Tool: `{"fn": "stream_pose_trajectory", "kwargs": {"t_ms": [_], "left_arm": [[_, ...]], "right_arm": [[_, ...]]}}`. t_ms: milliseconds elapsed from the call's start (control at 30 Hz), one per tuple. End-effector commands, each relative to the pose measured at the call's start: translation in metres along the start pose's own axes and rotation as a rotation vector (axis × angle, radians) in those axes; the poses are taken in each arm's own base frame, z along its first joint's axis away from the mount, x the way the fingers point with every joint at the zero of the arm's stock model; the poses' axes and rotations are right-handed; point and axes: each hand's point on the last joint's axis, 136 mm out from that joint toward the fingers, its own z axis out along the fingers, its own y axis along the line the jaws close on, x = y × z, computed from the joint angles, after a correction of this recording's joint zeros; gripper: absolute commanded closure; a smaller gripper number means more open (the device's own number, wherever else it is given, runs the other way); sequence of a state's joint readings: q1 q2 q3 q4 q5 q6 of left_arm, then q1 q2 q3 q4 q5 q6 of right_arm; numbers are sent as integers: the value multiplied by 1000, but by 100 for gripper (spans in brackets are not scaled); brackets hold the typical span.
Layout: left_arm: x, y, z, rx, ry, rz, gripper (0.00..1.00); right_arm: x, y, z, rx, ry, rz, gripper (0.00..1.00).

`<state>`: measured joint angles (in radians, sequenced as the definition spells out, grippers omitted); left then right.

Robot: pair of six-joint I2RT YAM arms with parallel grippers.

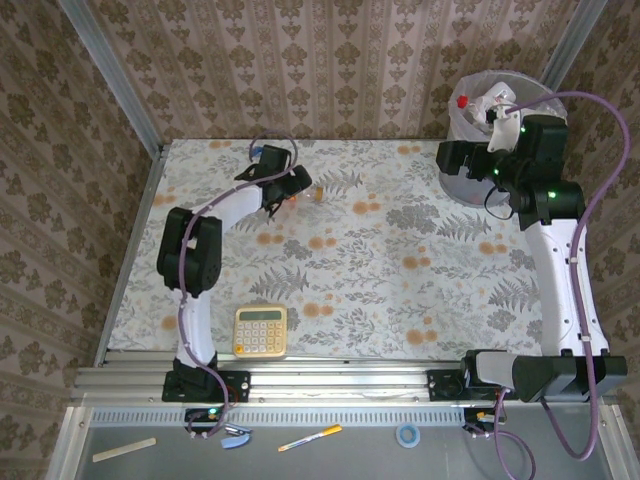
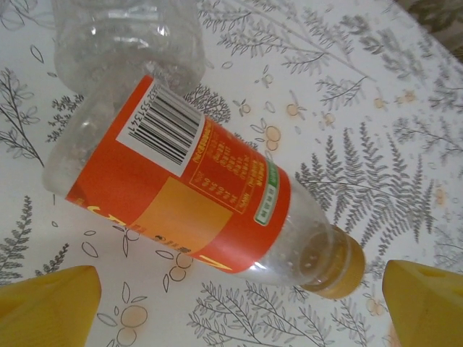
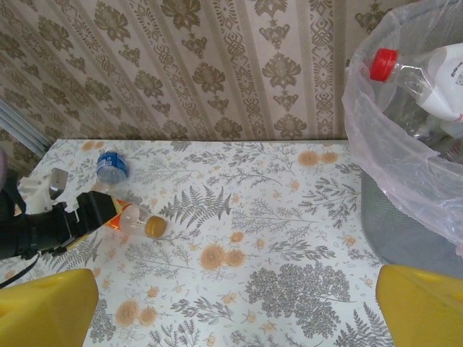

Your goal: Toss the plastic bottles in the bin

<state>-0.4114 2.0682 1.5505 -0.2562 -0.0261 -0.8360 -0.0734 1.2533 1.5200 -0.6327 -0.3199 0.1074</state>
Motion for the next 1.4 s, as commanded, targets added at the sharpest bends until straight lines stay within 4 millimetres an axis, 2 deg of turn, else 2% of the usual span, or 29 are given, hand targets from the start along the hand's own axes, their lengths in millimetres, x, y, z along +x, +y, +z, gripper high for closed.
{"fn": "stream_pose_trajectory", "kwargs": {"t_ms": [0,167,367,533,733,833,1033,1167,1233,1367], "left_arm": [[2,3,11,-33,27,-42,0],[2,2,28,-54,51,-46,0],[16,11,42,-89,115,-13,6],[27,18,52,-118,178,56,17],[39,27,51,-123,212,109,33],[41,25,42,-103,208,134,43],[51,19,12,-51,199,208,57],[66,15,-9,5,194,242,61],[82,-1,-23,61,196,282,62],[96,-36,-55,230,145,386,62]], "right_arm": [[0,3,-7,3,-18,-24,0],[4,1,-7,7,-12,-28,0],[6,1,-5,5,-15,-36,0],[8,0,-3,2,-11,-33,0],[9,0,-2,3,-13,-32,0],[9,0,-2,0,-15,-26,0],[9,0,-3,6,-16,-16,0],[13,1,-1,-9,-9,10,0],[15,4,1,-31,2,31,0],[24,14,6,-99,45,110,0]]}}
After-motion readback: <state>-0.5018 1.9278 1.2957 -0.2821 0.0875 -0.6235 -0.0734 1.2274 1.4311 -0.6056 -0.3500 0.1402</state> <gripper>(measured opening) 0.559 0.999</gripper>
